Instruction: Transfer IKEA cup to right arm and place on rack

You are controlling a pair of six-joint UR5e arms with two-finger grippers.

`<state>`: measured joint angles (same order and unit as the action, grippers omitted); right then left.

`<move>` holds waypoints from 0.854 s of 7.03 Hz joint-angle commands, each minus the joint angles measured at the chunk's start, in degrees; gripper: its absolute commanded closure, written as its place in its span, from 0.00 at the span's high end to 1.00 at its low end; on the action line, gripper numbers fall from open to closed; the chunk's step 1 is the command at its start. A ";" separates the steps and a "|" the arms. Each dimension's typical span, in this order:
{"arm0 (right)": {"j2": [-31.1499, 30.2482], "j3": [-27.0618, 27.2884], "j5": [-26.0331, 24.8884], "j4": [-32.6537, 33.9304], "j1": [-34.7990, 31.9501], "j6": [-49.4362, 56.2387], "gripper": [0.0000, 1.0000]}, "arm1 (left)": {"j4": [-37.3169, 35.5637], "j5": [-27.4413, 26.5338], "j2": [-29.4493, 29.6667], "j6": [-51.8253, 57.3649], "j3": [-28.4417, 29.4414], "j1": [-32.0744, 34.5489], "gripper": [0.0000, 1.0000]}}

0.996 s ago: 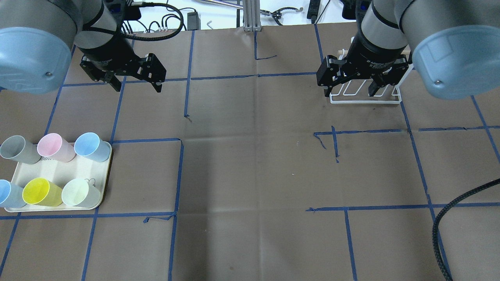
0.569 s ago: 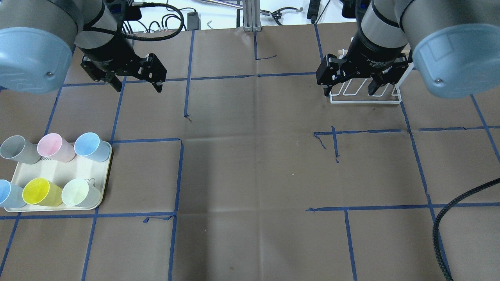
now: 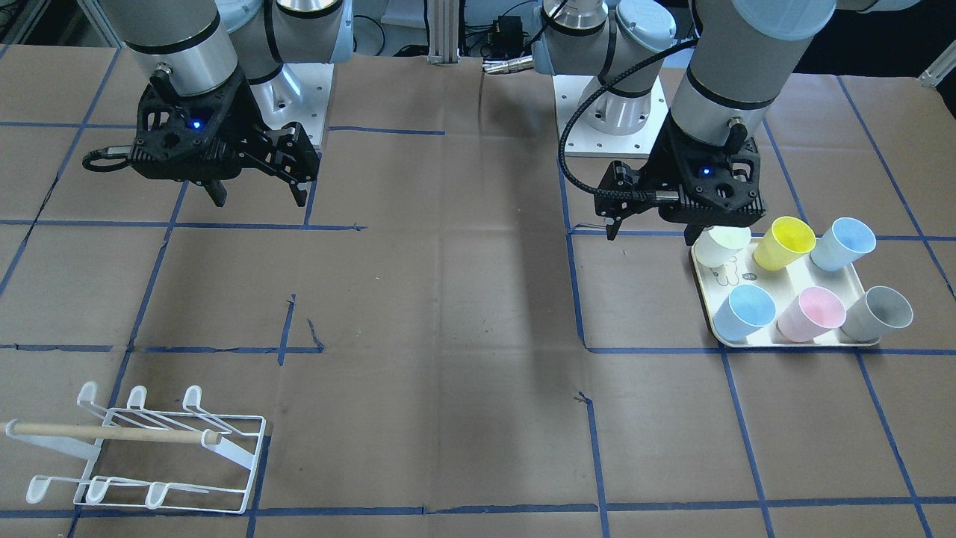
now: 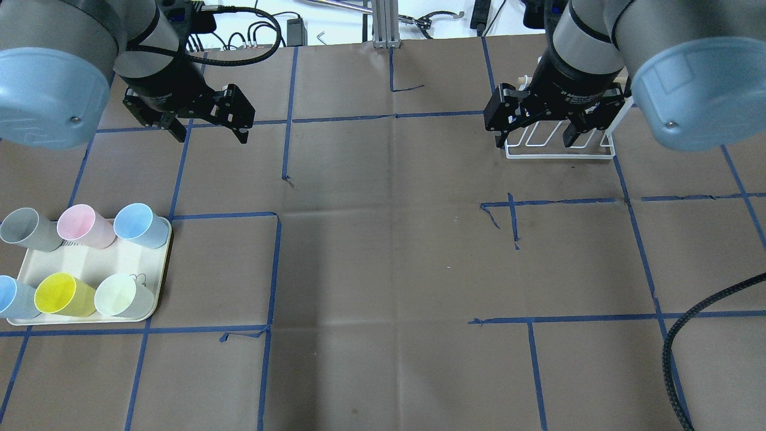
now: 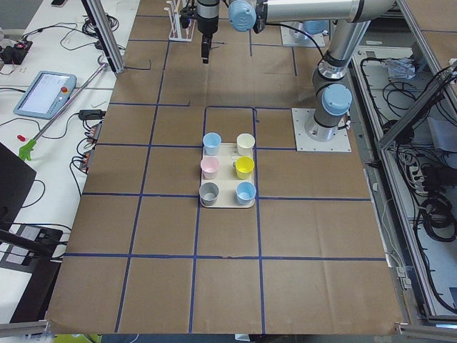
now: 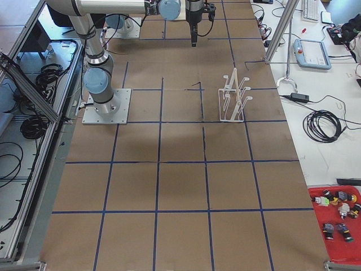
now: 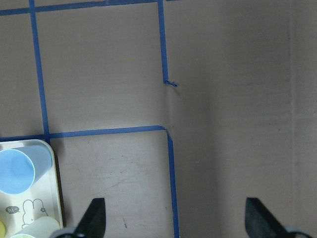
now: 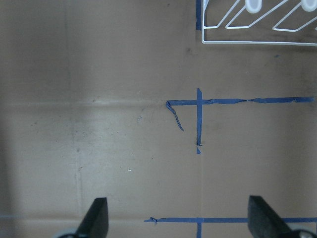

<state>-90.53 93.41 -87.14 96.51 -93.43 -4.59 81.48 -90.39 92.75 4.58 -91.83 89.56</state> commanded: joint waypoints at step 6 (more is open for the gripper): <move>0.00 0.11 0.13 0.00 0.00 -0.16 1.00 | 0.09 -0.32 -0.20 5.05 -0.63 -13.66 0.99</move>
<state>-90.53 93.57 -87.01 96.50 -93.43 -4.72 81.69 -90.93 92.47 6.46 -92.43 81.29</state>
